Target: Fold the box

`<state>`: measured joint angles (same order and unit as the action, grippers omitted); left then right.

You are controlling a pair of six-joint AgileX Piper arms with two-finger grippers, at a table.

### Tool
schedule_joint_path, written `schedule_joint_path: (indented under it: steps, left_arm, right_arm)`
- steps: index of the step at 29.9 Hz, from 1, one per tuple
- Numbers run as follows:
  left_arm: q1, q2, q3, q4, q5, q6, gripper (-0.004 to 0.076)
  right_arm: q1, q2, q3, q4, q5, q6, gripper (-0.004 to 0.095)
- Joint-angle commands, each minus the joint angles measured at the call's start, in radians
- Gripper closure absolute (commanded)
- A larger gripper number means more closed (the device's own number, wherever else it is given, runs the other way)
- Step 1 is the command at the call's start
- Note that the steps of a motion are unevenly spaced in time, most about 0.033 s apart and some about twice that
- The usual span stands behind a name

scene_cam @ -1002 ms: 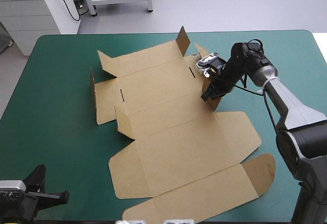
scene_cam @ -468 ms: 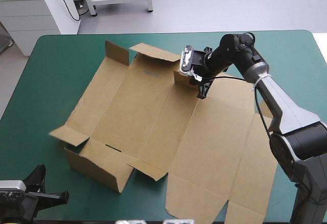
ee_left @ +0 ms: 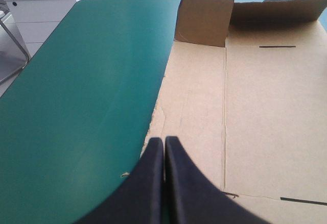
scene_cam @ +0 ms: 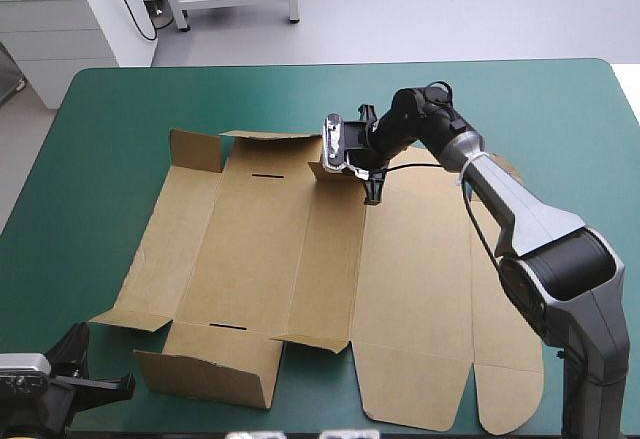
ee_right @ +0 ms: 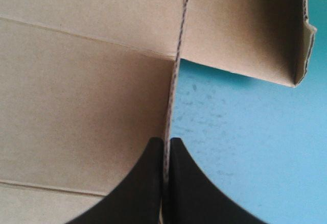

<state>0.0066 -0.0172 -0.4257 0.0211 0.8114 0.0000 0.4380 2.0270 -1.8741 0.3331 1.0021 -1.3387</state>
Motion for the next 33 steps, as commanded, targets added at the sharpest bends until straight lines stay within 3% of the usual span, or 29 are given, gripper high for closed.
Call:
schedule_joint_path:
  steps: [1, 5, 10, 12, 16, 18, 22, 24, 29, 33]
  left_arm:
    - [-0.003, -0.007, -0.021, -0.009, -0.076, 0.000, 0.0731]
    - [-0.003, -0.007, -0.021, -0.009, -0.076, 0.000, 0.0731]
    - [-0.003, -0.007, -0.021, -0.009, -0.076, 0.000, 0.0731]
    - [-0.003, -0.007, -0.021, -0.009, -0.076, 0.000, 0.0731]
    - [-0.003, -0.007, -0.021, -0.009, -0.076, 0.000, 0.0731]
    - [-0.003, -0.007, -0.021, -0.009, -0.076, 0.000, 0.0731]
    - [-0.003, -0.007, -0.021, -0.009, -0.076, 0.000, 0.0731]
    - [-0.003, -0.007, -0.021, -0.009, -0.076, 0.000, 0.0731]
    - [-0.003, -0.007, -0.021, -0.013, -0.079, 0.000, 0.0731]
    - [-0.003, -0.005, -0.021, 0.017, -0.136, 0.000, 0.0731]
  right_arm:
    - [0.003, -0.059, -0.036, 0.031, -0.058, -0.015, 0.0915]
    - [0.003, -0.059, -0.036, 0.031, -0.054, -0.015, 0.0771]
    - [0.003, -0.063, -0.036, 0.031, -0.092, -0.015, 0.0395]
    - [0.003, -0.075, -0.037, 0.029, -0.103, -0.008, 0.0331]
    - [0.003, -0.121, -0.039, 0.022, -0.103, 0.043, 0.0379]
    - [0.003, -0.152, -0.048, 0.007, -0.111, 0.114, 0.0459]
    - [0.003, -0.208, -0.057, -0.102, -0.156, 0.395, 0.0727]
    - [0.003, -0.226, -0.057, -0.182, -0.161, 0.564, 0.0912]
    - [-0.014, -0.243, -0.057, -0.395, -0.142, 1.057, 0.0914]
    - [-0.069, -0.243, -0.057, -0.383, -0.004, 1.144, 0.0914]
